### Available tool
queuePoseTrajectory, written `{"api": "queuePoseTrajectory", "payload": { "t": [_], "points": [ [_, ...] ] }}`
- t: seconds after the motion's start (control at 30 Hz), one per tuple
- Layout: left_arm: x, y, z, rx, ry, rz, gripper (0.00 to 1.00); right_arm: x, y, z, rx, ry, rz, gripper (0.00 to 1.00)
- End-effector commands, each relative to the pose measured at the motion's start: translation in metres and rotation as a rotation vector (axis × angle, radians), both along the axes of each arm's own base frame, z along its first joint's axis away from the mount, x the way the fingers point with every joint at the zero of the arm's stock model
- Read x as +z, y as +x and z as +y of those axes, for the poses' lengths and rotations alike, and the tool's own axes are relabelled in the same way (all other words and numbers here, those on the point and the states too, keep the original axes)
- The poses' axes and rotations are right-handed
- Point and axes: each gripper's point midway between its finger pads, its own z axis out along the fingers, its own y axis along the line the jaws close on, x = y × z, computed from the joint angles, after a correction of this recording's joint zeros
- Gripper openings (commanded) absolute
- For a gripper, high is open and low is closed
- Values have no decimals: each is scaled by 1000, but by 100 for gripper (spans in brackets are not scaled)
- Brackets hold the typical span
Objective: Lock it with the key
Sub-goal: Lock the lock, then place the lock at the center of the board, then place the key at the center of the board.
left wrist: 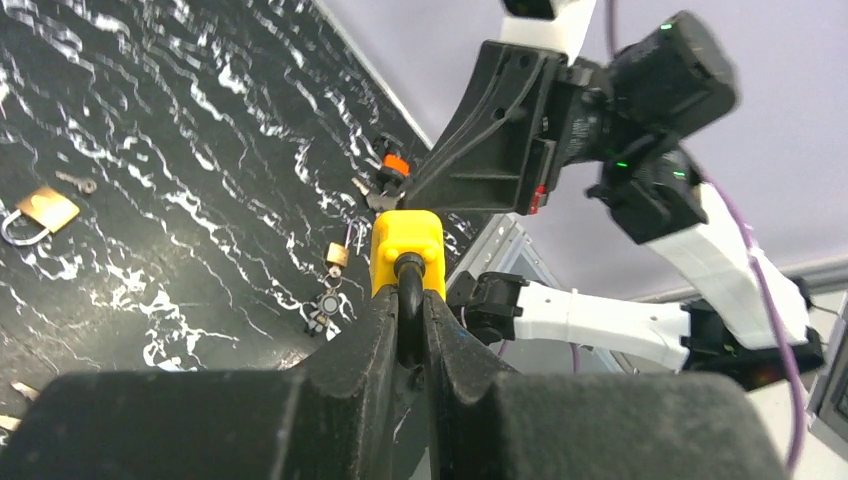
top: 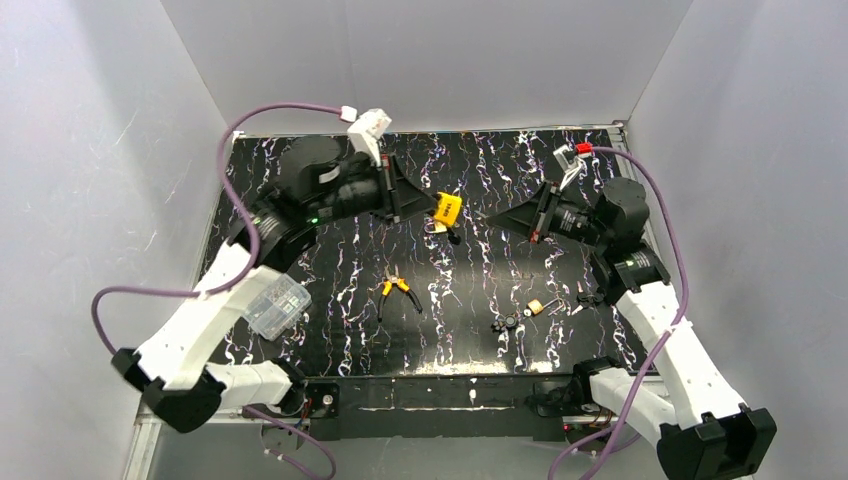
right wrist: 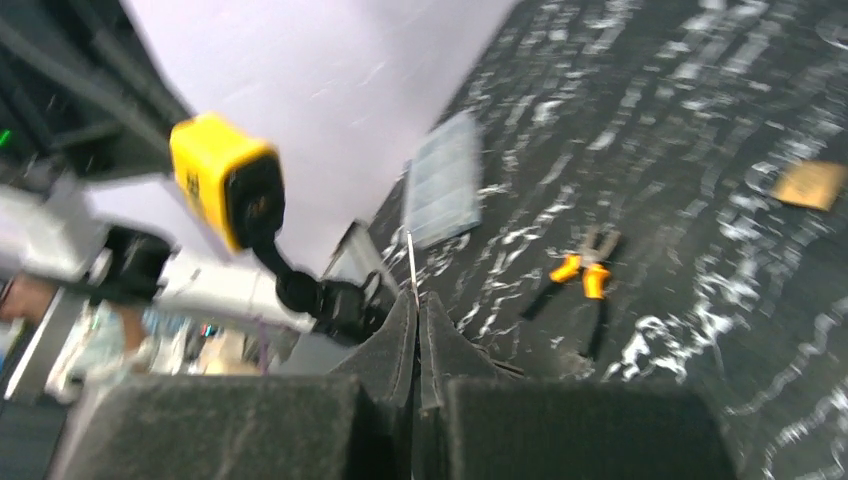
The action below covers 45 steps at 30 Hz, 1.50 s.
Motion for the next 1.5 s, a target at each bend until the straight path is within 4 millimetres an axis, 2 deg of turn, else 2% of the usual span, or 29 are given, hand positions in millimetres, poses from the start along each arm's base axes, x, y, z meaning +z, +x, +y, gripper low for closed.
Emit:
{"api": "queuePoseTrajectory", "payload": {
  "t": [0.0, 0.07, 0.23, 0.3, 0.47, 0.7, 0.87, 1.0, 1.2, 1.27, 1.37, 1.47],
  "points": [
    [-44, 35, -25, 46, 49, 156, 0, -50, 54, -37, -371, -213, 201, 1],
    [-69, 50, -43, 36, 58, 212, 0, -66, 69, -49, -461, -264, 250, 1],
    [-127, 89, -85, 11, 73, 306, 0, -101, 94, -69, -579, -338, 351, 1],
    [-156, 105, -100, 9, 97, 344, 0, -115, 103, -77, -613, -356, 390, 1],
    [-205, 137, -134, -20, 127, 407, 0, -152, 130, -98, -701, -420, 474, 1],
    [-263, 159, -172, -79, 100, 535, 0, -211, 159, -109, -724, -529, 611, 1],
    [-294, 168, -183, -79, 116, 602, 0, -246, 168, -109, -714, -587, 709, 1],
    [-318, 170, -182, -69, 141, 644, 0, -259, 171, -111, -718, -615, 758, 1],
    [-344, 176, -171, -23, 184, 690, 0, -277, 168, -116, -724, -673, 814, 1],
    [-349, 178, -167, -1, 202, 701, 11, -283, 166, -116, -722, -679, 832, 1],
    [-353, 177, -165, 12, 219, 712, 34, -288, 163, -117, -722, -687, 847, 1],
    [-354, 178, -165, 12, 223, 715, 45, -291, 163, -115, -710, -686, 858, 1]
  ]
}}
